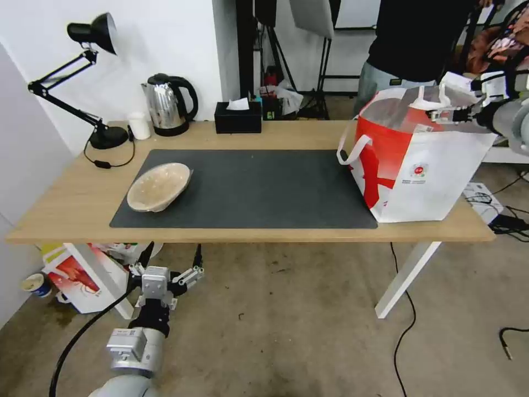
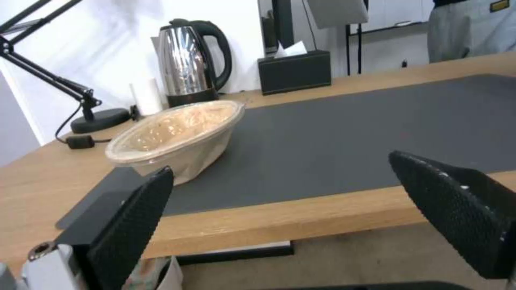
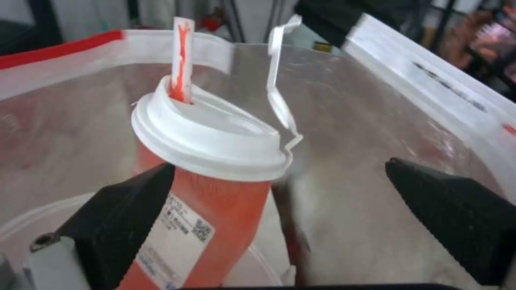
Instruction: Pick up the trash from the table and place it into the takeout bag.
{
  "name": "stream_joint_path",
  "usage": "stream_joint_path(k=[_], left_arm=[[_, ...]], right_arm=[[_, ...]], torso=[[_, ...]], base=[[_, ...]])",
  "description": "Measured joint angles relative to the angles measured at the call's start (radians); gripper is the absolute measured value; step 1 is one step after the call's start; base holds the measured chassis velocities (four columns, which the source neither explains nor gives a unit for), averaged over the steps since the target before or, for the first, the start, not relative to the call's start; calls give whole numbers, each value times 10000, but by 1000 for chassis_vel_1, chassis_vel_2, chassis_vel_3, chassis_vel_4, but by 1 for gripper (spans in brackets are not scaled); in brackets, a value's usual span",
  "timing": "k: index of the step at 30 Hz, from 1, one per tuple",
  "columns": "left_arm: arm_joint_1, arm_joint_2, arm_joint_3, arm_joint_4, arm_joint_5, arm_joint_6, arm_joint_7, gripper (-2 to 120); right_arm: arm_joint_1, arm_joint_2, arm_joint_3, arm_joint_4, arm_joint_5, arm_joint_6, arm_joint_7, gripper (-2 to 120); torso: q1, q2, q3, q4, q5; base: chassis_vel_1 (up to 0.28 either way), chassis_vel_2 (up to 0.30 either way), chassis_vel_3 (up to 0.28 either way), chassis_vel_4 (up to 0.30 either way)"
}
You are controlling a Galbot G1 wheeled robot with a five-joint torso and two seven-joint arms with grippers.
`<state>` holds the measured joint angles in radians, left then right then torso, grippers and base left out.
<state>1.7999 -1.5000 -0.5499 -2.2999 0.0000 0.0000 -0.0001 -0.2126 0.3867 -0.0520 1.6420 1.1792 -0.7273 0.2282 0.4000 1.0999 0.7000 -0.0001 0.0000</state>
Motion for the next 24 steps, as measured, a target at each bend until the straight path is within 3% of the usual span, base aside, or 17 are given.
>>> stream_joint_path(k=[4, 8, 12, 24], left_arm=[[0, 0, 0, 0, 0, 0, 0, 100], [0, 0, 0, 0, 0, 0, 0, 100], [0, 0, 0, 0, 0, 0, 0, 100], [0, 0, 0, 0, 0, 0, 0, 100]], right_arm=[[17, -78, 0, -5, -908, 9, -1180, 100], [219, -211, 7, -47, -2035, 37, -3178, 100], [284, -281, 16, 17, -2596, 48, -4198, 100], [992, -539, -246, -216, -3851, 103, -5744, 100]], torso=[[0, 0, 0, 1, 1], [0, 0, 0, 0, 0], [0, 0, 0, 1, 0], [0, 1, 0, 1, -1]], base=[[0, 0, 0, 0], [0, 0, 0, 0], [0, 0, 0, 0], [0, 0, 0, 0]])
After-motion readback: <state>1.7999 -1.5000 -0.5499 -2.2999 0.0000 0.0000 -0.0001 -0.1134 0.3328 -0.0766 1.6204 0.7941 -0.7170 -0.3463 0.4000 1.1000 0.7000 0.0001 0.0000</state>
